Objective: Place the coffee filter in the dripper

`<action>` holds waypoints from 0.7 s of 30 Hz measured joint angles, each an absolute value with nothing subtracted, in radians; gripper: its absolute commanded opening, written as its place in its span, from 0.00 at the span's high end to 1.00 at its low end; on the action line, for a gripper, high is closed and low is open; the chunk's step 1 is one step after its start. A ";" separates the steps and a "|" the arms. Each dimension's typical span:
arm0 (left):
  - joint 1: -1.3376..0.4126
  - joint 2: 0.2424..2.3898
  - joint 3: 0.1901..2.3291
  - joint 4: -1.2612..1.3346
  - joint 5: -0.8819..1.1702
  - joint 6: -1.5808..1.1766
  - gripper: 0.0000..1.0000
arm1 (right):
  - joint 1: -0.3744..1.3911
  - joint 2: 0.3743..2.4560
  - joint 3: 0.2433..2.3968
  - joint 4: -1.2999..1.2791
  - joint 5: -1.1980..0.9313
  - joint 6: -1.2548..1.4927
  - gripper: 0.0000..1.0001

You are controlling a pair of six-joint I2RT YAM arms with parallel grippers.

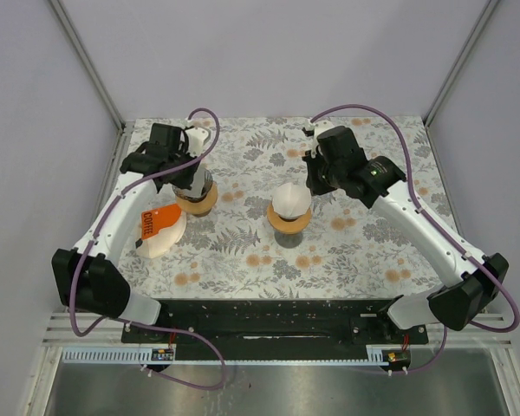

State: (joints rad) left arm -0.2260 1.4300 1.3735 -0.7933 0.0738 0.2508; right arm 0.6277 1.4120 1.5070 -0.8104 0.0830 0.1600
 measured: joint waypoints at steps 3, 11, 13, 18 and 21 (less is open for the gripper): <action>-0.221 1.456 1.350 -0.782 0.073 0.259 1.00 | 0.625 1.410 1.504 -0.810 0.088 0.160 1.00; -0.222 1.541 1.315 -0.770 0.086 0.265 1.00 | 0.622 1.410 1.497 -0.810 0.088 0.156 1.00; -0.221 1.542 1.315 -0.769 0.086 0.266 1.00 | 0.620 1.410 1.495 -0.810 0.088 0.155 1.00; -0.221 1.553 1.315 -0.755 0.086 0.271 1.00 | 0.620 1.410 1.489 -0.809 0.087 0.154 1.00; -0.221 1.560 1.315 -0.743 0.090 0.275 1.00 | 0.620 1.410 1.486 -0.810 0.087 0.154 1.00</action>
